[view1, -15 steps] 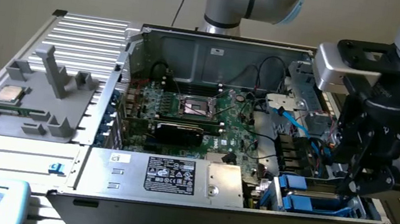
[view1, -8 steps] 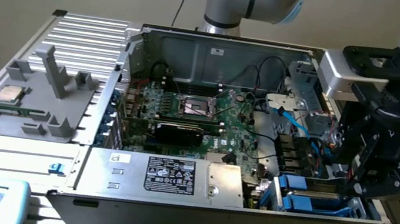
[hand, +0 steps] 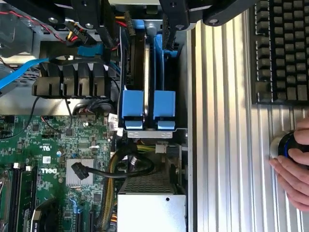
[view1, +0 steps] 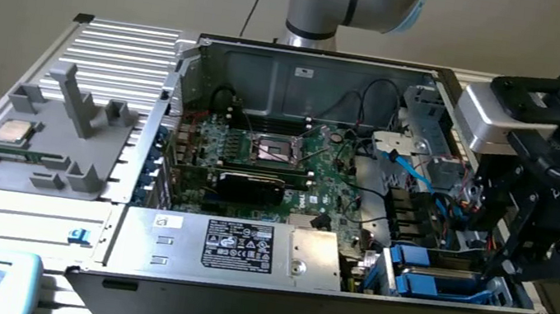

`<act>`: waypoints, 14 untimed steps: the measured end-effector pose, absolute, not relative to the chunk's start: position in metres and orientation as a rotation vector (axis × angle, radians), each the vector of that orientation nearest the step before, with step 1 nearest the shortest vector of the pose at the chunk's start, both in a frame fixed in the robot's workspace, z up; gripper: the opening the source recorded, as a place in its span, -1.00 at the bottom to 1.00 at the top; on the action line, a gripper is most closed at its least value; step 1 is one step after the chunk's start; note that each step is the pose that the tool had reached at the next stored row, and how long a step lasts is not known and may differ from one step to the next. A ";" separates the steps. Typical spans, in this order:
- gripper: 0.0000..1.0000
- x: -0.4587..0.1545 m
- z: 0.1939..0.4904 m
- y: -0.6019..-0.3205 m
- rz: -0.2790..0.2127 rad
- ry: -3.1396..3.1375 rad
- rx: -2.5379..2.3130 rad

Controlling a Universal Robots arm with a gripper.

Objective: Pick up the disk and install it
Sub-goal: 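Insert the first disk wire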

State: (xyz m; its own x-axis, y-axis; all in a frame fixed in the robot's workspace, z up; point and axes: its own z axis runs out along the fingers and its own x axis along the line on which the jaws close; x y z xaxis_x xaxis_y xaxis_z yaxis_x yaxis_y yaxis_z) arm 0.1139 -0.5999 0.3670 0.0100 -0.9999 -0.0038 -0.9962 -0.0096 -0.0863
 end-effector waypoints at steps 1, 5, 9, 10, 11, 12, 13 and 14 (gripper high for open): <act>0.02 0.114 0.366 -0.600 -0.087 2.146 -2.205; 0.02 0.116 0.363 -0.600 -0.078 2.091 -2.255; 0.02 0.121 0.359 -0.600 -0.068 2.062 -2.278; 0.02 0.121 0.358 -0.600 -0.064 2.054 -2.285; 0.02 0.122 0.358 -0.600 -0.058 2.046 -2.292; 0.02 0.122 0.358 -0.600 -0.051 2.038 -2.301; 0.02 0.122 0.357 -0.600 -0.044 2.031 -2.308; 0.02 0.122 0.357 -0.600 -0.037 2.024 -2.317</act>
